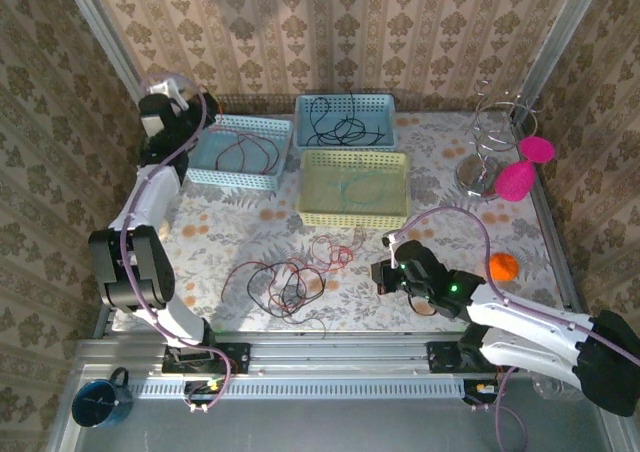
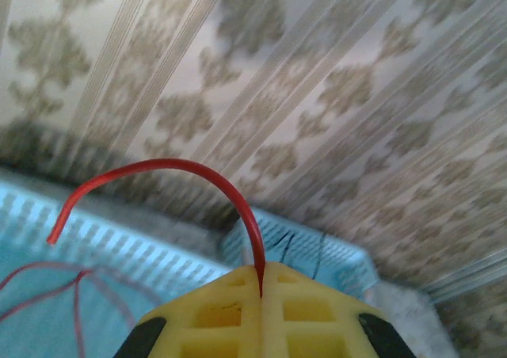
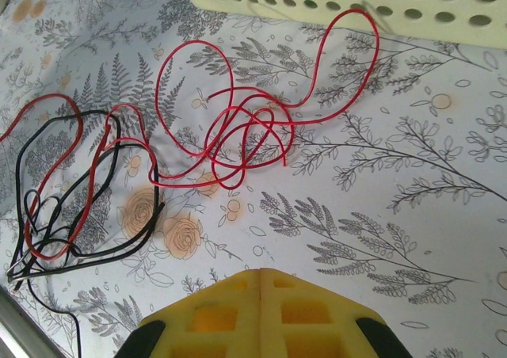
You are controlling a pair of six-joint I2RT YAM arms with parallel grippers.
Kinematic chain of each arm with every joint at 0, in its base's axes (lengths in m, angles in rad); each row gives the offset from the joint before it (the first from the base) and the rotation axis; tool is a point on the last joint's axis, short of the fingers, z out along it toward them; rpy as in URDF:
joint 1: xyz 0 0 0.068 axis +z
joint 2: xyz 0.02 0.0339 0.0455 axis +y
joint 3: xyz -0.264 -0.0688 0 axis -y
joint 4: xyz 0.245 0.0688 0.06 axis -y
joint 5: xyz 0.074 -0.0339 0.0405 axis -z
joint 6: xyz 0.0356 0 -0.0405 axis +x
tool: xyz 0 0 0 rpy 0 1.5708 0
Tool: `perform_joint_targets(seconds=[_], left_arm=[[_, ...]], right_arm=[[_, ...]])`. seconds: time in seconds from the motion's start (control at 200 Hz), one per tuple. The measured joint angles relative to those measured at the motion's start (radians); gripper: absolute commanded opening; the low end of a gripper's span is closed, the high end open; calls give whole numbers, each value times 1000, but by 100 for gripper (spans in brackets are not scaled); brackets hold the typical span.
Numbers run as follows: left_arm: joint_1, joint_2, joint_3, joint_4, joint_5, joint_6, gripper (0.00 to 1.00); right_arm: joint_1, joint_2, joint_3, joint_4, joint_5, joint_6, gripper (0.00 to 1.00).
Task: Untangle the cables
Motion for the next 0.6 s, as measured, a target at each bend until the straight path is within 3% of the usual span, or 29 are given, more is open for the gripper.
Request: perform_joint_targets(seconds=[0.07, 0.125, 0.185, 0.35, 0.45, 0.6], left_arm=[[-1, 17, 0, -50, -18, 28, 0], [0, 35, 9, -92, -30, 43, 11], [2, 71, 38, -141, -34, 59, 30], [2, 239, 229, -362, -31, 112, 50], [2, 317, 338, -485, -21, 139, 57], [-9, 316, 360, -574, -19, 155, 56]], right_arm=[[0, -29, 0, -19, 8, 1, 2], [0, -47, 0, -31, 18, 4, 5], [0, -60, 2, -43, 23, 6, 8], [0, -85, 7, -81, 27, 8, 10], [0, -106, 8, -103, 32, 10, 10], [0, -137, 20, -135, 49, 12, 13]])
